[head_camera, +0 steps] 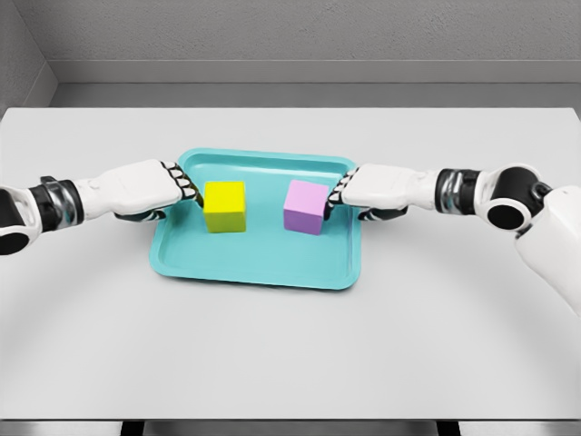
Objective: Push two cubes
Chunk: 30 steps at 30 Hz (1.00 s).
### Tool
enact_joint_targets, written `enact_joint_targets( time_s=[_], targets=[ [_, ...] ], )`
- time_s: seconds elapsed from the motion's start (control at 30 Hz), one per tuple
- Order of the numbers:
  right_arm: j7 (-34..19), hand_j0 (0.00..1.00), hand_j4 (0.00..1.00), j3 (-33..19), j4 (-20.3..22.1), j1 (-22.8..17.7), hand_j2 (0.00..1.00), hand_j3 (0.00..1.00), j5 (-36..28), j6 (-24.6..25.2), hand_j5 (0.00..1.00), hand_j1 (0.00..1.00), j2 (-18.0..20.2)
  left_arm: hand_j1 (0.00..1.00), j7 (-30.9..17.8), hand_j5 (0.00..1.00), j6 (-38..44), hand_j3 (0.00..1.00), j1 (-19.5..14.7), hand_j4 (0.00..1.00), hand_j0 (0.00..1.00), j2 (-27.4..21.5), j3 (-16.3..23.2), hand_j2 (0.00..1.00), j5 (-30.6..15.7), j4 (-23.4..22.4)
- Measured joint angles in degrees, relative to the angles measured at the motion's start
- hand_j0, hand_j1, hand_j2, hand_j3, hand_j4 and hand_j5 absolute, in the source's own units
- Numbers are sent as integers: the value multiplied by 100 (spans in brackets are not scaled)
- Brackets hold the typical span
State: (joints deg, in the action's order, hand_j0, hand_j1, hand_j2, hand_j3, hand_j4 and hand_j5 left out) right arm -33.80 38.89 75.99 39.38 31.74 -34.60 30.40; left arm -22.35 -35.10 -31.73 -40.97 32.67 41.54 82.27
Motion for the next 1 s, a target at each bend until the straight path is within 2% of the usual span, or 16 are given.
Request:
enact_joint_targets(
  time_s=[0.5, 0.8, 1.0],
  targets=[
    [-5, 67, 67, 37, -303, 211, 67, 67, 167, -54, 67, 67, -98, 75, -160, 75, -1, 75, -53, 75, 75, 173, -18, 75, 0, 10],
    [-4, 66, 66, 95, -343, 281, 66, 66, 319, -56, 66, 66, -332, 75, -222, 75, -1, 75, -44, 75, 75, 222, -27, 75, -1, 98],
    [-14, 66, 66, 131, -594, 387, 66, 66, 246, -23, 66, 66, -495, 75, -281, 75, -1, 75, -35, 75, 75, 291, -37, 75, -8, 131]
  ],
)
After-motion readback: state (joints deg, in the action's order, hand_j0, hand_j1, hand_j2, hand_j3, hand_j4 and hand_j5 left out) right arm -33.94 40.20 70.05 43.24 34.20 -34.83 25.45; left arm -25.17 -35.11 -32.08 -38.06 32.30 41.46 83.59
